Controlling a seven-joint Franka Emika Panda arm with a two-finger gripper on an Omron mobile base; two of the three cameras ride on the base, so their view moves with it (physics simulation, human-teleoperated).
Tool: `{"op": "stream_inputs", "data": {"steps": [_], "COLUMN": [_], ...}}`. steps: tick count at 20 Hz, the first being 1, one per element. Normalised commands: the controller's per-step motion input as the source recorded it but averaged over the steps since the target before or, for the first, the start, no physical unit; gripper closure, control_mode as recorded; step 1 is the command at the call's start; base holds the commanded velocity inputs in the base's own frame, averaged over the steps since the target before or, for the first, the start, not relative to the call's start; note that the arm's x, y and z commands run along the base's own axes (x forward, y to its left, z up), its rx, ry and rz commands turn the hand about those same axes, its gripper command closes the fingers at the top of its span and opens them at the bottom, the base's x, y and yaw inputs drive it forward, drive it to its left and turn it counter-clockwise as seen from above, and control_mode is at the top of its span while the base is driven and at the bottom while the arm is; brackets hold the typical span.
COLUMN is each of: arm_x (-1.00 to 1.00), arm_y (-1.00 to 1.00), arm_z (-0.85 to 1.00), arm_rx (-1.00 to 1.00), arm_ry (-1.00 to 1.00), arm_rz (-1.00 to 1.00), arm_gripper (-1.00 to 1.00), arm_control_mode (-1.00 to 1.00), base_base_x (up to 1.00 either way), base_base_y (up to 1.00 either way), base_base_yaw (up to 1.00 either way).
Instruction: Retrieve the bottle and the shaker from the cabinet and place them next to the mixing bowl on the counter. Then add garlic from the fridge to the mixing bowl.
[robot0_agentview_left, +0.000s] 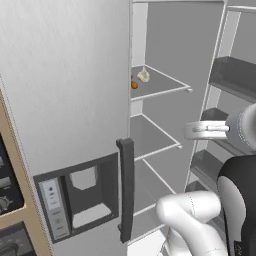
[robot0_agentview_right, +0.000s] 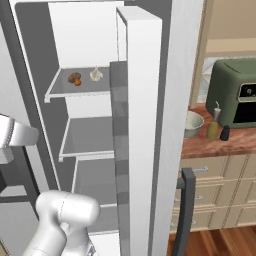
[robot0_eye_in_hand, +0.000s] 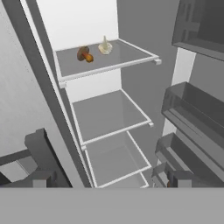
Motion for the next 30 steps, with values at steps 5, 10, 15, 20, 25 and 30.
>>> {"op": "stream_inputs", "data": {"steps": [5, 10, 15, 20, 25, 30], "arm_x": [0.00, 0.00, 0.00, 0.00, 0.13, 0.10], "arm_y": [0.00, 0.00, 0.00, -0.01, -0.19, -0.22], "arm_z": [0.00, 0.00, 0.00, 0.00, 0.17, 0.21], "arm_rx": [0.00, 0.00, 0.00, 0.00, 0.00, 0.00], "arm_ry": [0.00, 0.00, 0.00, 0.00, 0.06, 0.08], "arm_rz": [0.00, 0.00, 0.00, 0.00, 0.00, 0.01], "arm_gripper": [-1.00, -1.00, -1.00, -1.00, -1.00, -1.00], "arm_control_mode": [1.00, 1.00, 1.00, -1.00, -1.00, -1.00], "base_base_x": [0.11, 0.00, 0.00, 0.00, 0.00, 0.00], "base_base_y": [0.00, 0.00, -0.10, -0.10, 0.00, 0.00], "base_base_yaw": [-0.02, 0.00, 0.00, 0.00, 0.00, 0.00]}}
